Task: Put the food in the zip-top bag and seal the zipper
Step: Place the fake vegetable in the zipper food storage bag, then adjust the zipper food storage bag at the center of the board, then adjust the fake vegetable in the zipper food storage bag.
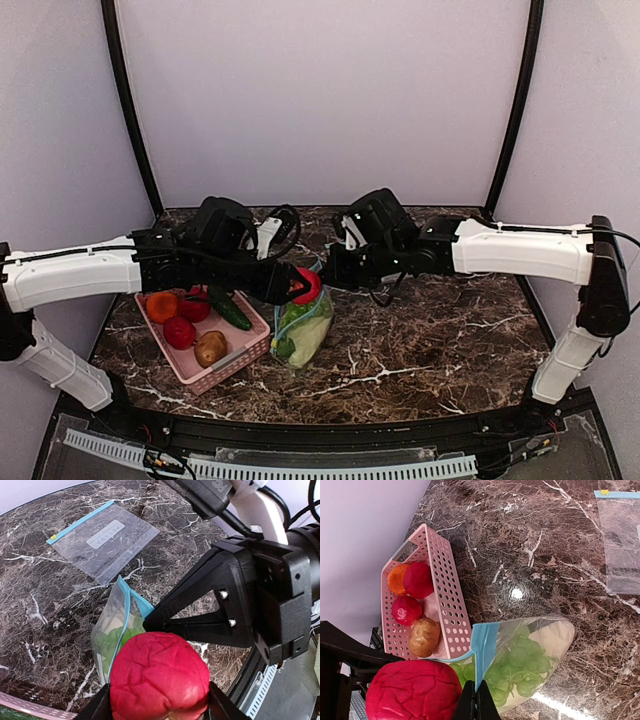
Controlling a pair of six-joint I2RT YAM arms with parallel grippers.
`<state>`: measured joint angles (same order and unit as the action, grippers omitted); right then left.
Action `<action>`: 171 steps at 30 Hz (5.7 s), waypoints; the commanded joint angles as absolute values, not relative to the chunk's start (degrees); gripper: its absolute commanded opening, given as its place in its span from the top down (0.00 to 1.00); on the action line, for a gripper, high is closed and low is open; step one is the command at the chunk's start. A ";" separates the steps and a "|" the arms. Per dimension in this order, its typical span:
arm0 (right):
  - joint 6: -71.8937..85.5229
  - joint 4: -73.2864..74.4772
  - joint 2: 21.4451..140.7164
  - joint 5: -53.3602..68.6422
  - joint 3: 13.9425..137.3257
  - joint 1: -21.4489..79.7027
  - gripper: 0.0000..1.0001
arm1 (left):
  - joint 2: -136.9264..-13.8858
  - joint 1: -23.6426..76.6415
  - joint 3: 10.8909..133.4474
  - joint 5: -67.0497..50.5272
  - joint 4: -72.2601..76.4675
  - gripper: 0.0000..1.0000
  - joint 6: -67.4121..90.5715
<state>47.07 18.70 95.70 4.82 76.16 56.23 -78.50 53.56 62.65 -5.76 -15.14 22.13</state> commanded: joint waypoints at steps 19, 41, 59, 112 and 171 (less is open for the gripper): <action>48.38 11.29 94.37 9.22 75.50 56.64 1.00 | -84.64 55.58 62.18 4.62 -12.24 0.52 23.77; 48.69 10.76 93.34 7.56 74.09 56.63 1.00 | -78.16 55.58 55.75 -3.61 -18.26 0.24 27.12; 48.60 10.90 93.47 7.73 74.18 56.62 1.00 | -69.43 55.51 59.31 -1.68 -34.86 0.04 31.39; 34.02 24.24 73.23 -2.84 66.30 54.71 0.42 | -78.67 55.57 64.52 -4.65 -31.63 0.99 -11.27; 31.29 30.34 88.56 1.20 75.96 49.75 0.29 | -76.12 55.51 61.83 -1.12 -31.27 0.99 -12.10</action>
